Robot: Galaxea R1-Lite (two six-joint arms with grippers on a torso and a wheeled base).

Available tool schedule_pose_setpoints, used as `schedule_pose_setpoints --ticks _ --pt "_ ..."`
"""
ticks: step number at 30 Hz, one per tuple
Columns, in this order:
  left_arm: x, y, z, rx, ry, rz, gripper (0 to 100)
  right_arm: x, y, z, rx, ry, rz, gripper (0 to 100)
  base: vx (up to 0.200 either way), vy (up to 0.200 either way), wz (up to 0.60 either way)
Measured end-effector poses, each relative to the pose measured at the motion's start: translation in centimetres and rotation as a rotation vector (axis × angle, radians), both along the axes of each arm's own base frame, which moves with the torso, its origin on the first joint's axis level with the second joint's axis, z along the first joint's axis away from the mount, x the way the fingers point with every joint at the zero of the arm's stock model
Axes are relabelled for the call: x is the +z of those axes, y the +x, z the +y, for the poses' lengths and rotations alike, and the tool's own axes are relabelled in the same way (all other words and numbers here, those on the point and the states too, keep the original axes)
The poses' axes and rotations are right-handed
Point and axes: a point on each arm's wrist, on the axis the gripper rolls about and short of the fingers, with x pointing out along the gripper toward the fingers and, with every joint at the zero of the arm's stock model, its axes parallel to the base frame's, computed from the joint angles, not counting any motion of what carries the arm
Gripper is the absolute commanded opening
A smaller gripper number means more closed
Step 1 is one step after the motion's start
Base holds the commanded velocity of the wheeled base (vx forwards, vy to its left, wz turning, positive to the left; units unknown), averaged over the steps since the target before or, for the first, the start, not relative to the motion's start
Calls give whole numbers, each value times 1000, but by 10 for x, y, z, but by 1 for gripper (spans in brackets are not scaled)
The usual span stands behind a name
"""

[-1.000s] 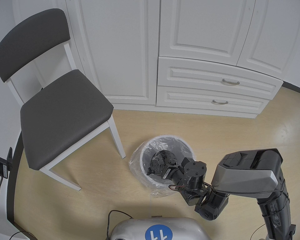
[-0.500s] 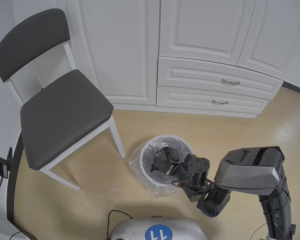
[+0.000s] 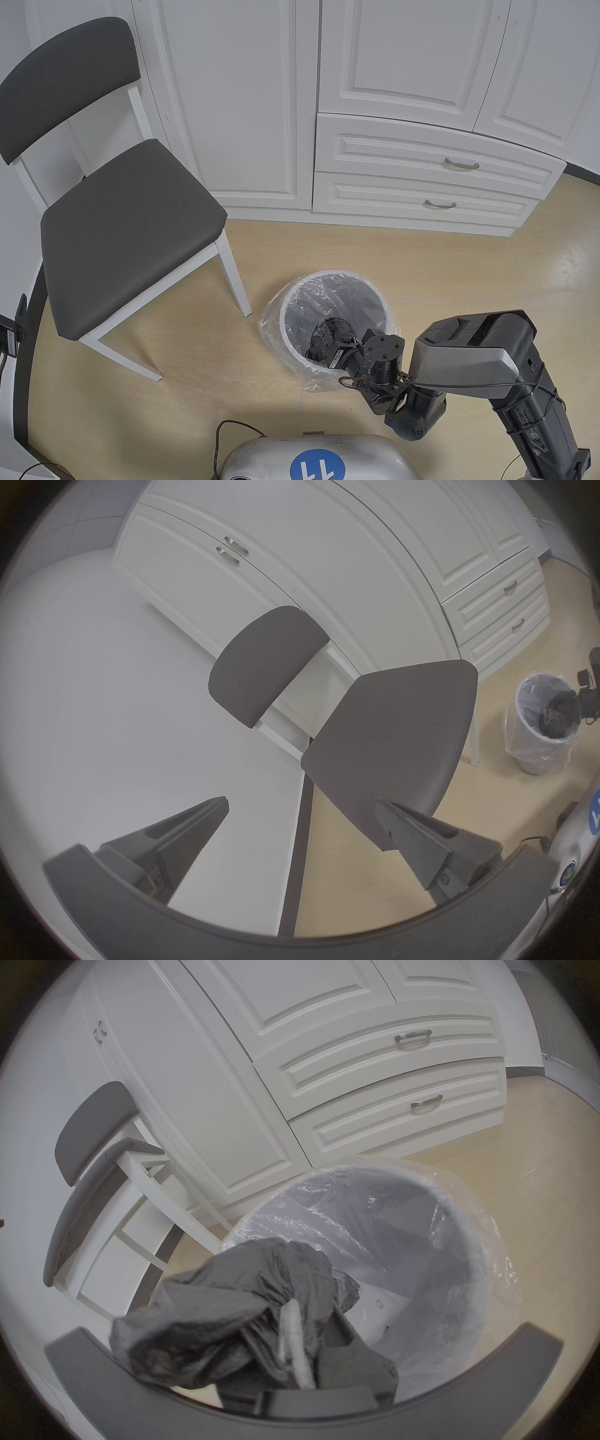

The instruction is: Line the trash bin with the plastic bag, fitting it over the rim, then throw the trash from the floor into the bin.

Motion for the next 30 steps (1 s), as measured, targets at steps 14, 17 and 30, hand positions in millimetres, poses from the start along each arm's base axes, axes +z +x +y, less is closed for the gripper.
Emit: schedule_pose_setpoints --ticks 14,17,30 --pt "0 0 0 1 1 0 100 -7 8 4 -9 16 -12 0 0 0 0" --pt "0 -1 0 1 2 0 100 -7 20 9 -27 30 -40 0 0 0 0" --pt "0 -2 0 6 6 -3 100 -18 54 16 -159 16 -57 0 0 0 0"
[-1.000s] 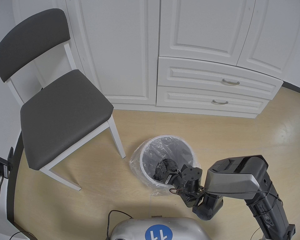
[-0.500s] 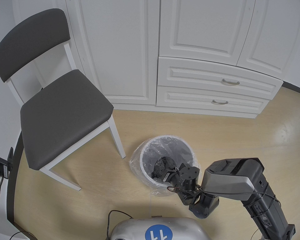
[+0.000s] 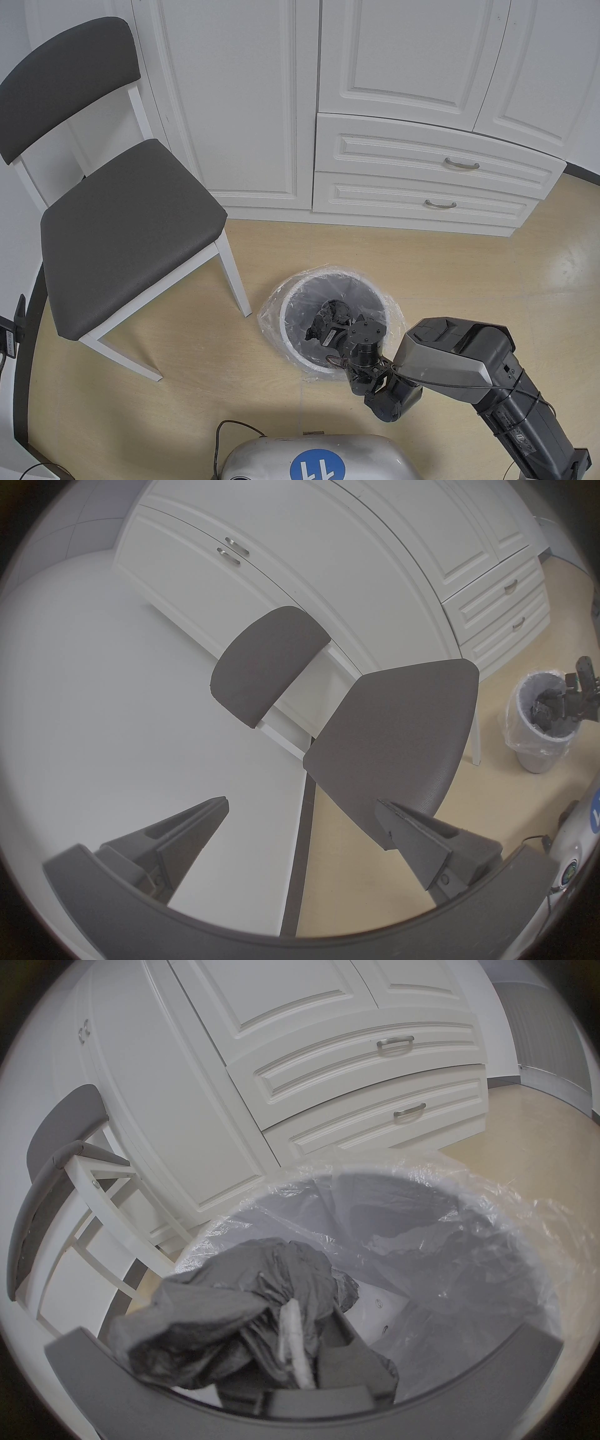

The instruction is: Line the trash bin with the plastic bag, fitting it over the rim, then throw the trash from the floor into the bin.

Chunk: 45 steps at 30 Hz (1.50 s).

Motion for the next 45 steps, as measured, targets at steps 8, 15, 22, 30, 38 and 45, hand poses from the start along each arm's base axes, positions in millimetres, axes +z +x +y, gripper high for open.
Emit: schedule_pose_setpoints --ticks 8,15,22,30,38,45 --pt "-1 0 0 0 1 3 100 2 -3 1 4 0 5 100 0 0 0" --pt "-1 0 0 0 1 3 100 23 -8 4 11 21 -17 100 0 0 0" --pt "-2 0 0 -2 3 7 100 58 -14 3 15 58 -64 100 0 0 0" --pt "-5 0 -1 -52 22 29 100 98 -35 10 57 100 -118 100 0 0 0" --pt "-17 5 -10 -271 11 108 100 125 -44 -2 66 61 -148 100 0 0 0" --pt "-28 16 -21 -394 -45 187 100 147 -51 -25 41 -80 -168 100 0 0 0"
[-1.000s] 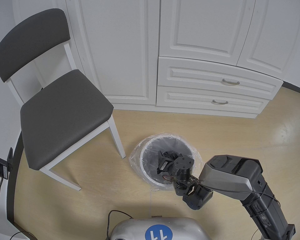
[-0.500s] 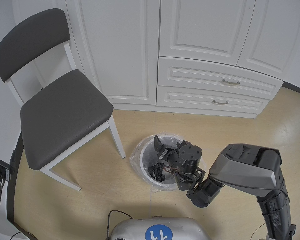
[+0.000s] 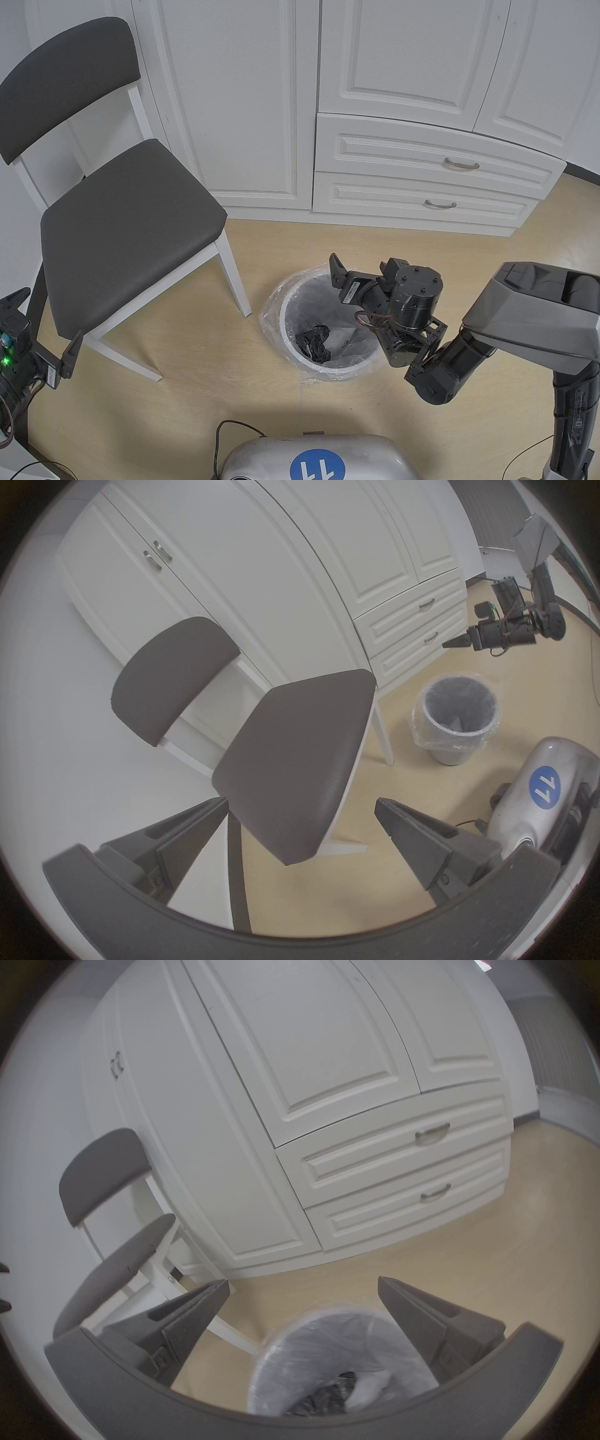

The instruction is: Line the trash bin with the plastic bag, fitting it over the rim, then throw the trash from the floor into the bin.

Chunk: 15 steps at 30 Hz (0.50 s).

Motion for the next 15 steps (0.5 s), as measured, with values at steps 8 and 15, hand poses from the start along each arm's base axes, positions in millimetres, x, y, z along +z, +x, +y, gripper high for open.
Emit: schedule_pose_setpoints --ticks 8,15 --pt "-8 8 -6 -42 -15 58 100 4 -13 -22 13 -124 61 100 0 0 0" --pt "-11 12 -20 -136 -108 87 100 11 -24 -35 12 -196 119 100 0 0 0"
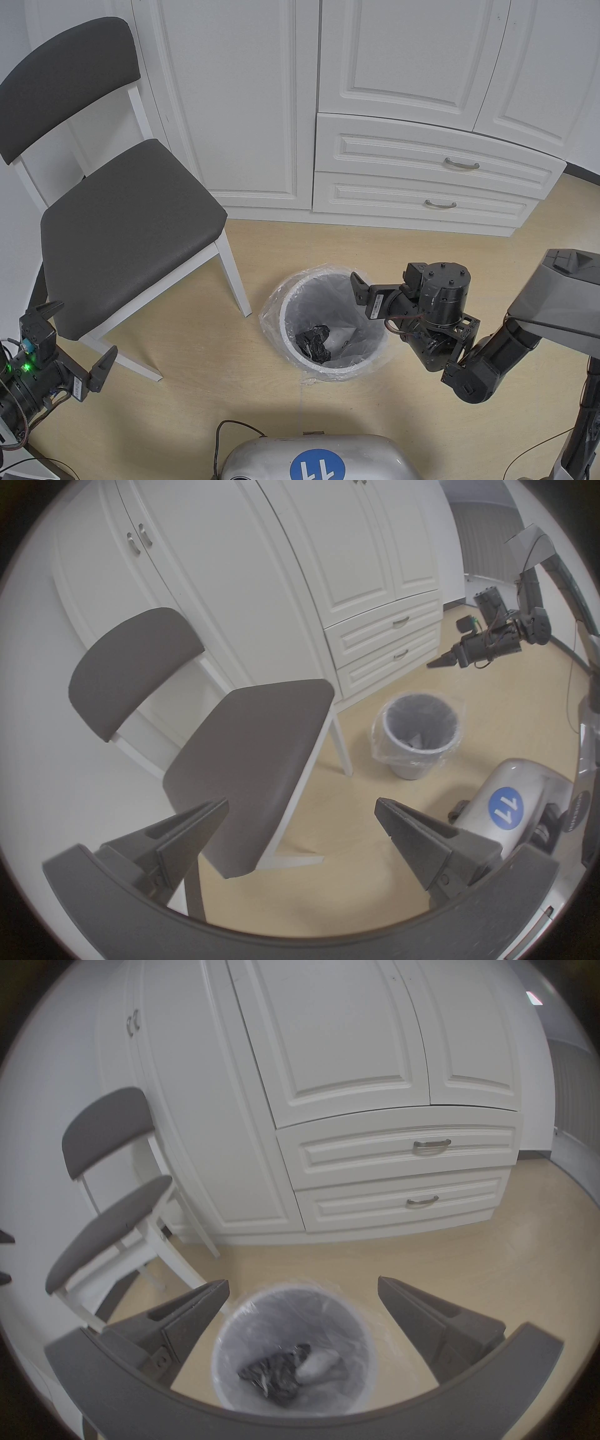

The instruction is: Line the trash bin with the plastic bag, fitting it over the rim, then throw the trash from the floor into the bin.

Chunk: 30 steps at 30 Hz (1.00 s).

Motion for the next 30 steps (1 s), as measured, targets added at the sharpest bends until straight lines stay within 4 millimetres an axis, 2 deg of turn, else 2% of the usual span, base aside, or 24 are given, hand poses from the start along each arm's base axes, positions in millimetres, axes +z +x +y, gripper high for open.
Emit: schedule_pose_setpoints --ticks 6,13,18,25,30 --pt "-2 2 -8 -50 -29 21 100 -5 -11 -17 -12 -139 115 100 0 0 0" --pt "-6 7 -11 -45 -66 58 100 4 -20 -28 -21 -174 141 100 0 0 0" --pt "-8 13 -13 -40 -68 78 100 3 -27 -40 -26 -271 169 100 0 0 0" --pt "-9 23 -16 -27 -110 68 100 -4 -25 -58 -65 -358 197 100 0 0 0" --pt "-4 34 -19 6 -176 -29 100 -10 -17 -75 -107 -410 221 100 0 0 0"
